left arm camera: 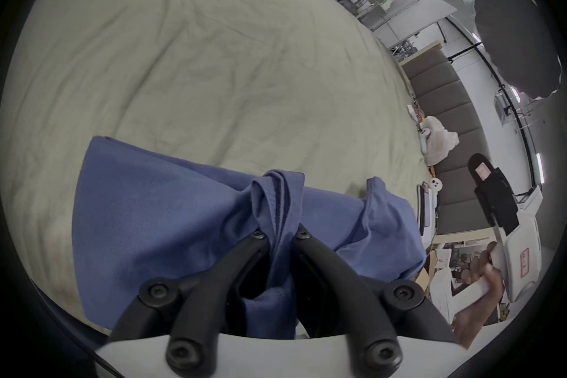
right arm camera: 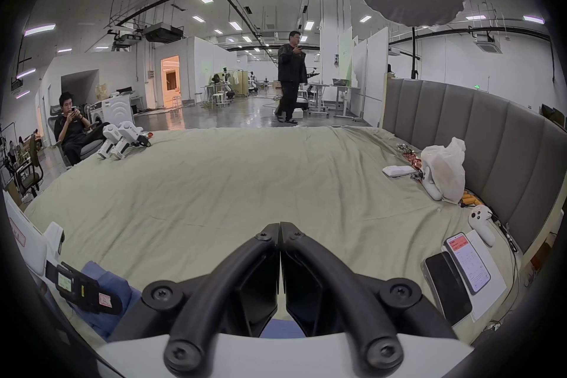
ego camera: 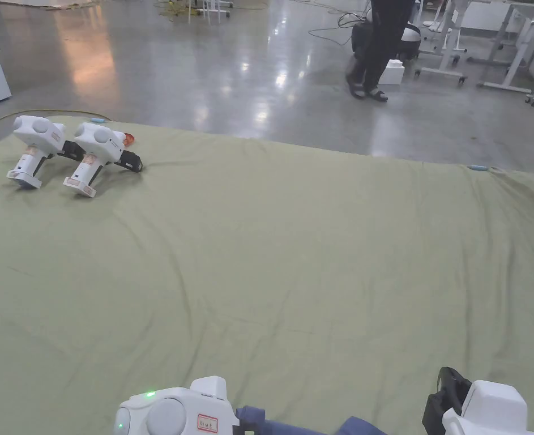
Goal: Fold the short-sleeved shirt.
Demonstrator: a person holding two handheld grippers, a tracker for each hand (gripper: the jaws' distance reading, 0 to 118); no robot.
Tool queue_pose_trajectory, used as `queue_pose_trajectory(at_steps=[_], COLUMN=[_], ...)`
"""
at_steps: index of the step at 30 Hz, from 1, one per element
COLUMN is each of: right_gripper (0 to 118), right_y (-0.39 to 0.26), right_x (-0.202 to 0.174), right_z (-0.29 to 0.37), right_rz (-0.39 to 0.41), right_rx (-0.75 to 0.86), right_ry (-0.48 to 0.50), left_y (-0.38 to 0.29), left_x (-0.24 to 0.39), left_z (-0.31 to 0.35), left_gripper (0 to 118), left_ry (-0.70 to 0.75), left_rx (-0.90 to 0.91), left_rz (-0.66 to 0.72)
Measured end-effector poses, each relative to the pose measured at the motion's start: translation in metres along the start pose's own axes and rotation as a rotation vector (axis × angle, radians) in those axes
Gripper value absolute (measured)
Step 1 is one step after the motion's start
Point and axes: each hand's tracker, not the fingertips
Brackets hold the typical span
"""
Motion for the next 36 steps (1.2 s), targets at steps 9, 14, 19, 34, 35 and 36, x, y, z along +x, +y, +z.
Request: queue_pose_trajectory(at_steps=[9, 14, 19, 34, 35, 36], right_gripper=[0, 0, 0, 0, 0, 0], right_y=[-0.002, -0.004, -0.007, -0.016, -0.016, -0.016], right_x=[0.004, 0.005, 0.003, 0.003, 0.003, 0.003], right_z=[0.0, 0.0, 0.001, 0.003, 0.003, 0.003], right_rz=[-0.002, -0.008, -0.014, -0.008, -0.008, -0.009], right_rx=[-0.013, -0.023, -0.034, -0.054, -0.054, -0.055], right_ry=[-0.005, -0.003, 0.001, -0.003, -0.002, -0.001], left_y=[-0.001, -0.001, -0.003, -0.049, -0.049, -0.05], left_x=[0.001, -0.006, -0.007, 0.034, 0.033, 0.032], left_z=[0.04, 0.071, 0.049, -0.021, -0.023, -0.027], left_gripper=[38, 30, 10, 3, 3, 3], left_ry=[-0.041, -0.095, -0.004, -0.089, -0.105, -0.112], left_rx=[0.039, 0.124, 0.098, -0.039, -0.047, -0.054], left_rz=[-0.038, -0.047, -0.082, -0.261, -0.244, -0.238])
